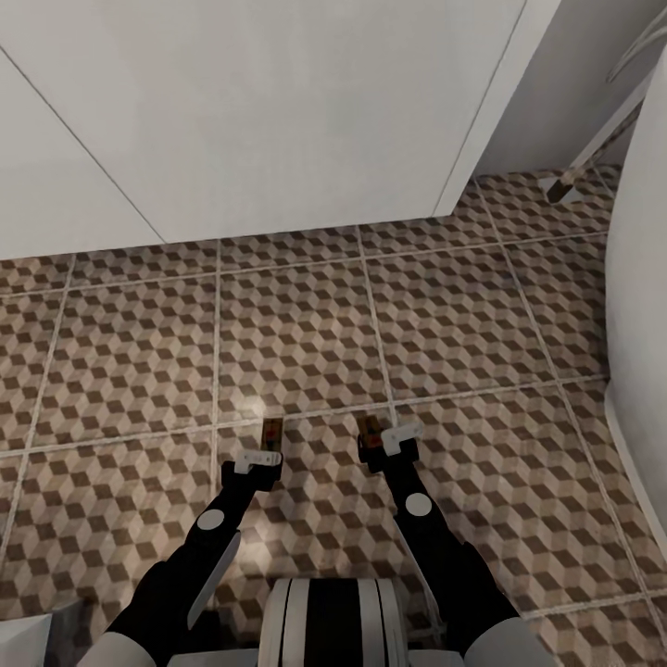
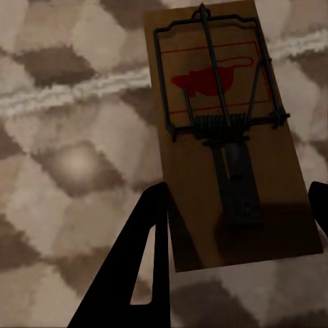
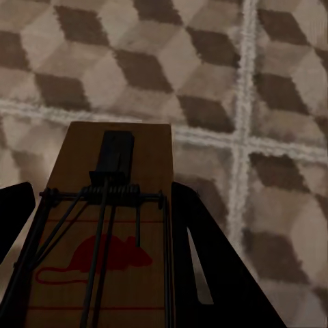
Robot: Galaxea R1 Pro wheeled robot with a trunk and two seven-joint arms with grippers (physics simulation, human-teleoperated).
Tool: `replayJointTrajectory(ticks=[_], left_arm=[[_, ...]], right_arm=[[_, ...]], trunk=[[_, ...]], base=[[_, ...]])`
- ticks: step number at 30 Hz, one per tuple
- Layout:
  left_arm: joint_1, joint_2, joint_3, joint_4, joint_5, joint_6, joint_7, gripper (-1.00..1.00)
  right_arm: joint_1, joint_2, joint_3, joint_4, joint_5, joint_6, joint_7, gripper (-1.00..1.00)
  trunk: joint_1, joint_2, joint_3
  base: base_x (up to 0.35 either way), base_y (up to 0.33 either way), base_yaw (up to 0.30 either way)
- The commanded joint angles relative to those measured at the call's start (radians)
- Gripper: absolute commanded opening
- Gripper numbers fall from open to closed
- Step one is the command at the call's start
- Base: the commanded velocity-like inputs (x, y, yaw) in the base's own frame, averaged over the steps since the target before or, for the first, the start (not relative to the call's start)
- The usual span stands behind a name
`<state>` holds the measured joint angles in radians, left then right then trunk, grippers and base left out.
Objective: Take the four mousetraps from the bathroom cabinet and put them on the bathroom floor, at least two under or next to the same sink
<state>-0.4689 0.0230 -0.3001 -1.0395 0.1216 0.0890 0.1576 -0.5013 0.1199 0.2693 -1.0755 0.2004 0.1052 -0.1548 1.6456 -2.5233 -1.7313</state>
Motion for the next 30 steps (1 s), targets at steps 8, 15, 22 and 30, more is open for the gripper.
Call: replayJointTrajectory(ticks=[8,15,22,30], left_arm=[[0.001,0.003,-0.007,-0.028,0.008,0.002,0.010,-1.00],[0.001,-0.005,0.000,-0.041,0.007,0.029,0.008,-1.00],[-0.142,-0.036,0.011,-0.276,0.007,0.573,0.004,-1.00],[-0.453,-0.042,0.091,-0.056,0.007,0.701,0.004,-1.00]], right_arm=[[0.000,-0.001,0.003,-0.001,0.010,0.006,-0.006,-1.00],[-0.001,0.001,0.001,-0.009,0.014,0.010,-0.001,-1.00],[-0.164,0.005,-0.001,-0.166,0.059,0.251,0.020,-1.00],[-0.381,0.020,0.000,-0.145,0.062,0.383,0.110,-1.00]], trunk=[[0.000,0.000,-0.011],[0.000,0.000,-0.013],[0.000,0.000,-0.013],[0.000,0.000,-0.013]], base=[[0.000,0.000,0.000],[0.000,0.000,0.000],[0.000,0.000,0.000],[0.000,0.000,0.000]])
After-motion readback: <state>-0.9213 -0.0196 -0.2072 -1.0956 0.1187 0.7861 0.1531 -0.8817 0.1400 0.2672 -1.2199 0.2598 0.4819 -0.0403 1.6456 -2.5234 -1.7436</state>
